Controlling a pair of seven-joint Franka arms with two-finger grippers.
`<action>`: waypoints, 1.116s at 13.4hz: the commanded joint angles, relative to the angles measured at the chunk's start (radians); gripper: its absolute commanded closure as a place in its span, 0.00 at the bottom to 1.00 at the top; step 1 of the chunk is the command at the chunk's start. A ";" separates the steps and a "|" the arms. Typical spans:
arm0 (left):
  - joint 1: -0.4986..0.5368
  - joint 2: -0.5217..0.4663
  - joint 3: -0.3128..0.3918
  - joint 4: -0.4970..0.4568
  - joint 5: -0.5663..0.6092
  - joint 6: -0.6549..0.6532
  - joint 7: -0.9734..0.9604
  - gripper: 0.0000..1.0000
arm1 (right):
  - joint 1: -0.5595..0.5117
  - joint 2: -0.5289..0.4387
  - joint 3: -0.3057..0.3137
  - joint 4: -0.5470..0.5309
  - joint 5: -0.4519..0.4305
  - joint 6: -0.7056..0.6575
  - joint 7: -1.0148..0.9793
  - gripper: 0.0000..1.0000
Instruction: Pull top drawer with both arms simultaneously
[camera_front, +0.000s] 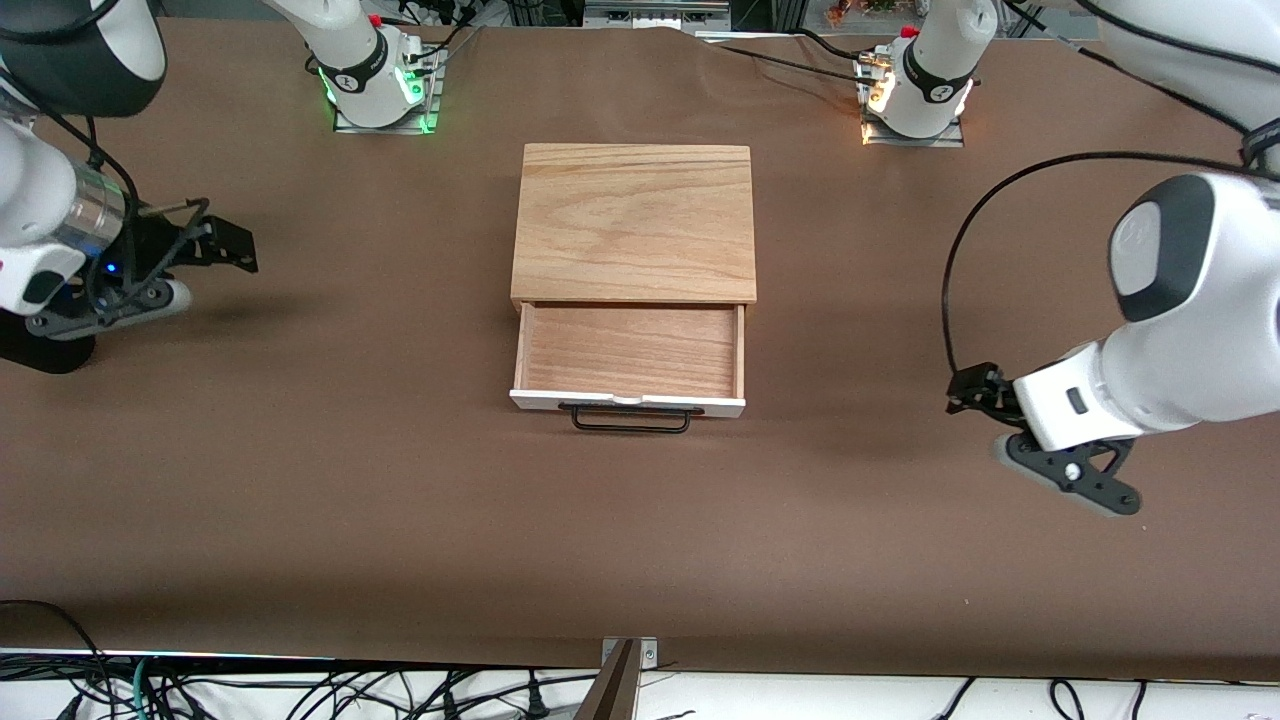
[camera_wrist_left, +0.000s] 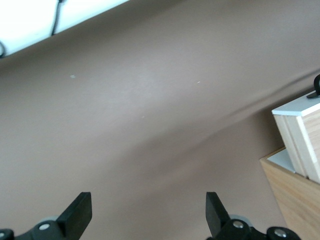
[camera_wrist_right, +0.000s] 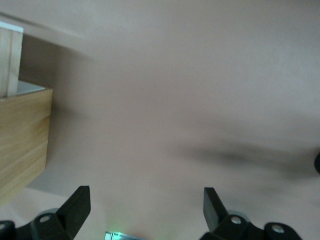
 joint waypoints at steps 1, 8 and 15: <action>0.035 -0.078 -0.004 -0.055 0.042 -0.037 0.000 0.00 | -0.168 -0.086 0.143 -0.114 -0.017 0.016 0.094 0.00; 0.098 -0.248 0.005 -0.180 0.046 -0.117 0.002 0.00 | -0.204 -0.142 0.048 -0.144 0.004 0.172 0.056 0.00; 0.120 -0.354 0.030 -0.274 0.047 -0.212 0.007 0.00 | -0.161 -0.156 0.050 -0.110 0.004 0.086 0.328 0.00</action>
